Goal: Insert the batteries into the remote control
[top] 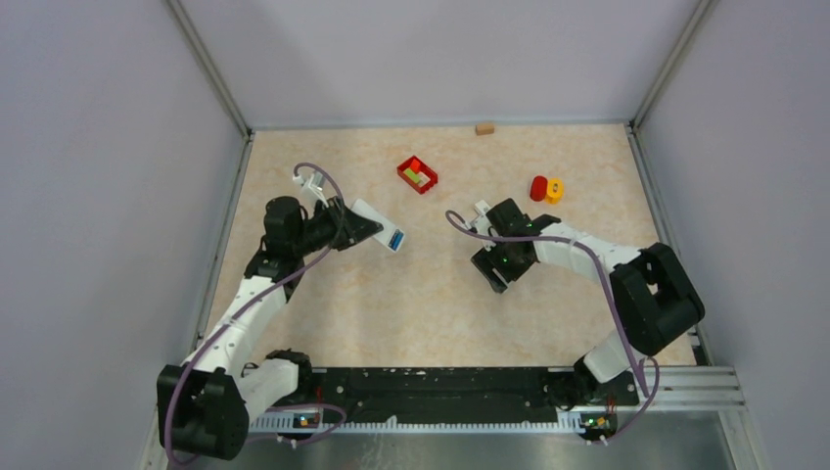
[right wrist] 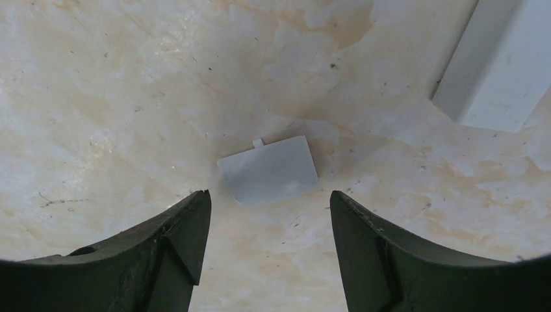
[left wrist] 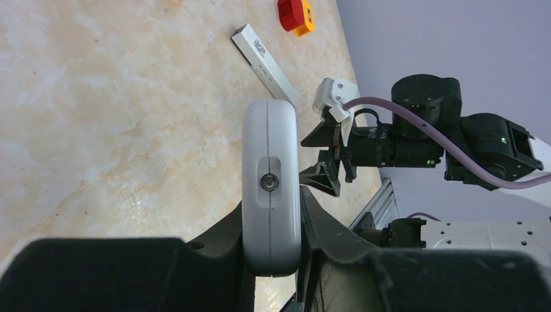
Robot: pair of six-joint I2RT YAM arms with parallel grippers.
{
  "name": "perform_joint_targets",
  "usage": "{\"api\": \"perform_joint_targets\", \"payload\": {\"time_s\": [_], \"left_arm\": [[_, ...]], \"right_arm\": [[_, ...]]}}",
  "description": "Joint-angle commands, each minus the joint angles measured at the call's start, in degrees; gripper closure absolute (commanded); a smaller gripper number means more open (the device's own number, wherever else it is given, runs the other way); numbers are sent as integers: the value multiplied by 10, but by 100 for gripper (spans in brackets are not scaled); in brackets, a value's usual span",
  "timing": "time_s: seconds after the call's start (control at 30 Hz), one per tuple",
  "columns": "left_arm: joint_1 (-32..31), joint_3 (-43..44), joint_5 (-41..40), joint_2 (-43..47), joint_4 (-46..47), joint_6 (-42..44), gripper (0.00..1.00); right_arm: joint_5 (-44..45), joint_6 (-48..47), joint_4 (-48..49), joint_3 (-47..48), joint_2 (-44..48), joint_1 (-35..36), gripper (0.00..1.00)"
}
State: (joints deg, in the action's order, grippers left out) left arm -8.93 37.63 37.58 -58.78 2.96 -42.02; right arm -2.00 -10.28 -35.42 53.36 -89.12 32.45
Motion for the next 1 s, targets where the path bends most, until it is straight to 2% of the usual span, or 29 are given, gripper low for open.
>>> {"api": "perform_joint_targets", "payload": {"time_s": [0.0, 0.37, 0.6, 0.97], "left_arm": [[6, 21, 17, 1, 30, 5, 100], [14, 20, 32, 3, 31, 5, 100], [17, 14, 37, 6, 31, 4, 100], [24, 7, 47, 4, 47, -14, 100]], "right_arm": [[4, -33, 12, 15, -18, -5, 32], [-16, -64, -3, 38, -60, -5, 37], [-53, -97, -46, 59, -73, -5, 40], [-96, -104, -74, 55, -77, -5, 40]]}}
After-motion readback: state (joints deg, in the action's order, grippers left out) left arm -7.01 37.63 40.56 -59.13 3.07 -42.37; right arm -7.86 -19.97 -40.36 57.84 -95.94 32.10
